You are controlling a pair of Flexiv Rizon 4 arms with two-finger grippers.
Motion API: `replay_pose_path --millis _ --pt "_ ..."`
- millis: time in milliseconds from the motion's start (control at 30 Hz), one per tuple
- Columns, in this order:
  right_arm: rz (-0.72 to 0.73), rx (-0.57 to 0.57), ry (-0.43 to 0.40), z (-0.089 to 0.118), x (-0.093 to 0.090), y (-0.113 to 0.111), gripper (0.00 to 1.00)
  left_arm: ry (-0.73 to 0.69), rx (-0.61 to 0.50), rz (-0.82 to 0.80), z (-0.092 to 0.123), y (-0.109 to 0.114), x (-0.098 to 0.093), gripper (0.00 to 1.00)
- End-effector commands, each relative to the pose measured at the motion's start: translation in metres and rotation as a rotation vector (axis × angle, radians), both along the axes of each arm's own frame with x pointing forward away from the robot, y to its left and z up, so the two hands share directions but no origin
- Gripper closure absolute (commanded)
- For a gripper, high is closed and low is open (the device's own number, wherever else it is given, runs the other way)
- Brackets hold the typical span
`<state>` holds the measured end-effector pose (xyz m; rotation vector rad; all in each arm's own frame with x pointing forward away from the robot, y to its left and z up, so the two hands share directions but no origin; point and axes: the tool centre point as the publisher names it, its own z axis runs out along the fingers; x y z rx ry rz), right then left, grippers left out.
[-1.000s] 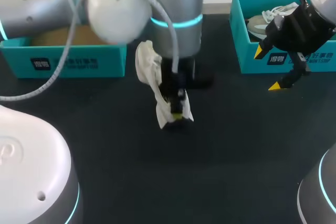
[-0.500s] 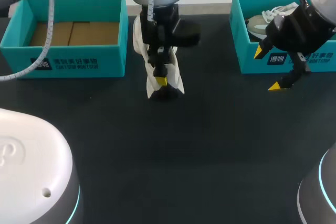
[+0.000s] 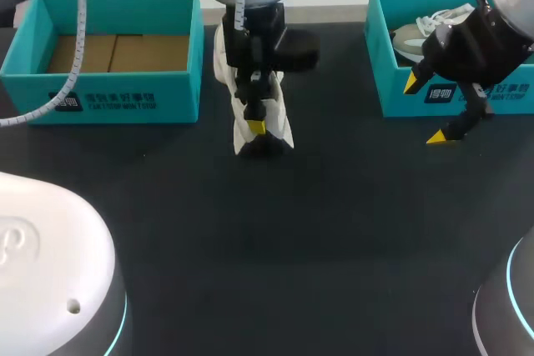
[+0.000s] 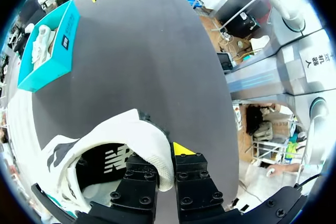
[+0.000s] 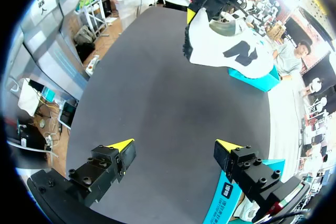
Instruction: Take the shoe out of the shoebox, open the shoe tongue, remove and reinsert the insole, then place the shoe into the shoebox
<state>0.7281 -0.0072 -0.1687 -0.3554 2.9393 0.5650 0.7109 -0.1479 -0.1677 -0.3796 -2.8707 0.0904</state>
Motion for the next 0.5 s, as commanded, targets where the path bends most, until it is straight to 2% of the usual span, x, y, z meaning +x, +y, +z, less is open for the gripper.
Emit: replay_pose_path --millis 33,267,500 --pt "0.0 -0.002 0.002 -0.001 0.001 0.001 0.0 0.02 0.005 -0.017 0.014 0.023 0.029 1.0" --pt "0.0 -0.002 0.002 -0.001 0.001 0.001 0.0 0.033 0.024 -0.058 0.031 0.074 0.076 1.0" --pt "0.0 -0.002 0.002 -0.001 0.001 0.001 0.0 0.098 -0.011 -0.12 0.045 0.143 0.127 1.0"
